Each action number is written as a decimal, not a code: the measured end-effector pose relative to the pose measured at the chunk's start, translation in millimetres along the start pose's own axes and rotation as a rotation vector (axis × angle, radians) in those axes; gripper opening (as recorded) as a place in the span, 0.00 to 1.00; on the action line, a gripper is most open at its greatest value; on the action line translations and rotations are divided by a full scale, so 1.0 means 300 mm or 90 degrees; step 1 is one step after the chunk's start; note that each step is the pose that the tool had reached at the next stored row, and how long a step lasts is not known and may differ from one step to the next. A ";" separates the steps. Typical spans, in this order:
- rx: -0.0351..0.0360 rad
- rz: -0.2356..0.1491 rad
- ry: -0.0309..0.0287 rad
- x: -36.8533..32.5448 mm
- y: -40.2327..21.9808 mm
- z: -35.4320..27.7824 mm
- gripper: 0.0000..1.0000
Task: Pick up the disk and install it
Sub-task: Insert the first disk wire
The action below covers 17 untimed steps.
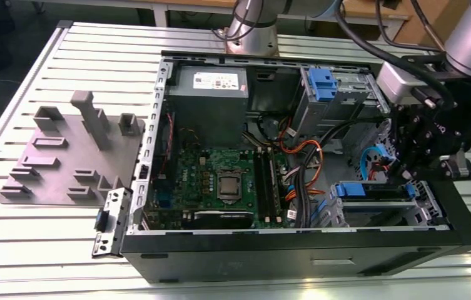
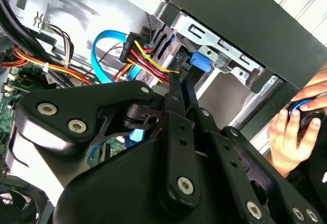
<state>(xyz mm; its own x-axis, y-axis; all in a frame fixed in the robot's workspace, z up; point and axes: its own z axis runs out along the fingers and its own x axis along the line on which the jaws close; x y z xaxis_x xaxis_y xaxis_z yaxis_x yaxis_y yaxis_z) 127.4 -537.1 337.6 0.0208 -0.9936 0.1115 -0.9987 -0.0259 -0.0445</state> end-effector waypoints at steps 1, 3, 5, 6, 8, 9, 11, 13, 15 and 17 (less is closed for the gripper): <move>0.0014 0.000 -0.0009 0.000 0.002 0.001 0.16; 0.0040 0.001 -0.0018 0.000 0.009 0.003 0.16; 0.0062 0.001 -0.0020 -0.001 0.017 0.004 0.16; 0.0069 0.001 -0.0020 -0.001 0.018 0.005 0.16; 0.0080 0.001 -0.0019 -0.001 0.018 0.008 0.16; 0.0083 0.001 -0.0018 -0.001 0.018 0.009 0.16; 0.0087 0.001 -0.0019 -0.001 0.018 0.012 0.16; 0.0092 0.001 -0.0019 -0.001 0.019 0.015 0.16; 0.0096 0.001 -0.0017 -0.001 0.019 0.018 0.16; 0.0100 0.001 -0.0016 -0.001 0.019 0.020 0.16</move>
<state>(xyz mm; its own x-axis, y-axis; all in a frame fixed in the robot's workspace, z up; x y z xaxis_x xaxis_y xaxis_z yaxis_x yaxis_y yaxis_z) 121.9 -537.6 331.4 0.0190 -0.9939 0.1089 -0.9978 -0.0257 -0.0604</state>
